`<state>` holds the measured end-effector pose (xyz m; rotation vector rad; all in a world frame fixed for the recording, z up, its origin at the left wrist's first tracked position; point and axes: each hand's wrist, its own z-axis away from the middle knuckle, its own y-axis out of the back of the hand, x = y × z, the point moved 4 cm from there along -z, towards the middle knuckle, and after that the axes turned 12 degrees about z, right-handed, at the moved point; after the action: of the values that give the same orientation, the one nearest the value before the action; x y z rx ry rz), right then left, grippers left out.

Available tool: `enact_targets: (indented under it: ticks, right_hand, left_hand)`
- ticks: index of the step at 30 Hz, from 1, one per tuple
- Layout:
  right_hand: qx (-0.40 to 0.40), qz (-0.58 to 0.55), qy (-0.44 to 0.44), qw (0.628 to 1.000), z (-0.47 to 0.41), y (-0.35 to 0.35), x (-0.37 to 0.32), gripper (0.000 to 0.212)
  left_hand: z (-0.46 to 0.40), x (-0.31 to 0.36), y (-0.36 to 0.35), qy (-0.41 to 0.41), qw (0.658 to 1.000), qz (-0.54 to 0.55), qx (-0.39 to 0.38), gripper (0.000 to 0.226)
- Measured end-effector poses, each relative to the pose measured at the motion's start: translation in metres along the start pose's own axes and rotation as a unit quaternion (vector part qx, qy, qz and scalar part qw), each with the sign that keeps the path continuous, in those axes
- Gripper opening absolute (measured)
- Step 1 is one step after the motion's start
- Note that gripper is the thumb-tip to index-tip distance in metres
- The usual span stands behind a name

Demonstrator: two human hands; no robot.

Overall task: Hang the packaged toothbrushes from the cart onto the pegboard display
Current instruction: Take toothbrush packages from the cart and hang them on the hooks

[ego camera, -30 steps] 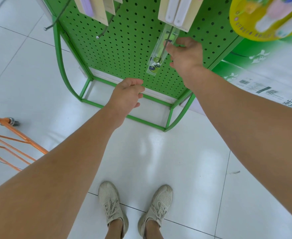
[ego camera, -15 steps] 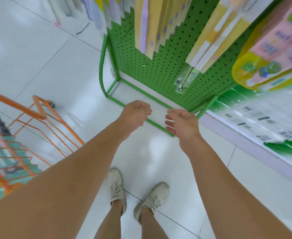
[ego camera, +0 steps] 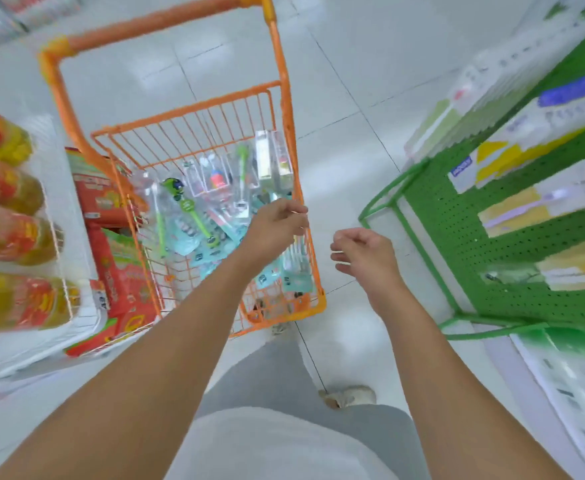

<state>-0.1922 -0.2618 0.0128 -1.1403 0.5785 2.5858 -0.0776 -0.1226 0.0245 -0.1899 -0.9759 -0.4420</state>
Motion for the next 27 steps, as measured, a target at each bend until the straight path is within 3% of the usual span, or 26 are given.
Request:
enact_targets:
  ticks: [5, 7, 11, 14, 20, 23, 27]
  right_hand:
    - [-0.008, 0.118, 0.069, 0.991, -0.030, -0.081, -0.048, 0.021]
    - [-0.015, 0.179, 0.091, 0.980, -0.040, -0.108, -0.061, 0.029]
    - [-0.007, 0.293, 0.086, 0.952, -0.067, -0.152, -0.075, 0.054]
    - [-0.008, 0.337, 0.035, 0.941, -0.091, -0.180, -0.077, 0.069]
    - [-0.005, 0.324, -0.032, 0.945, -0.148, -0.231, -0.079, 0.075]
    - [-0.005, 0.301, -0.064, 0.951, -0.163, -0.237, -0.079, 0.066]
    - [-0.032, 0.186, -0.099, 0.977, -0.160, -0.229, -0.087, 0.034]
  left_hand:
    - [-0.033, 0.003, 0.110, -0.076, 0.986, -0.056, 0.135, 0.016]
    - [-0.048, 0.002, 0.143, -0.091, 0.973, -0.109, 0.184, 0.032]
    - [-0.078, -0.020, 0.198, 0.046, 0.954, -0.167, 0.245, 0.073]
    - [-0.084, -0.042, 0.217, 0.083, 0.940, -0.174, 0.280, 0.093]
    - [-0.108, -0.069, 0.208, 0.169, 0.938, -0.132, 0.271, 0.087]
    - [-0.123, -0.080, 0.202, 0.186, 0.942, -0.106, 0.259, 0.086]
    - [-0.126, -0.084, 0.204, 0.166, 0.954, -0.013, 0.251, 0.060]
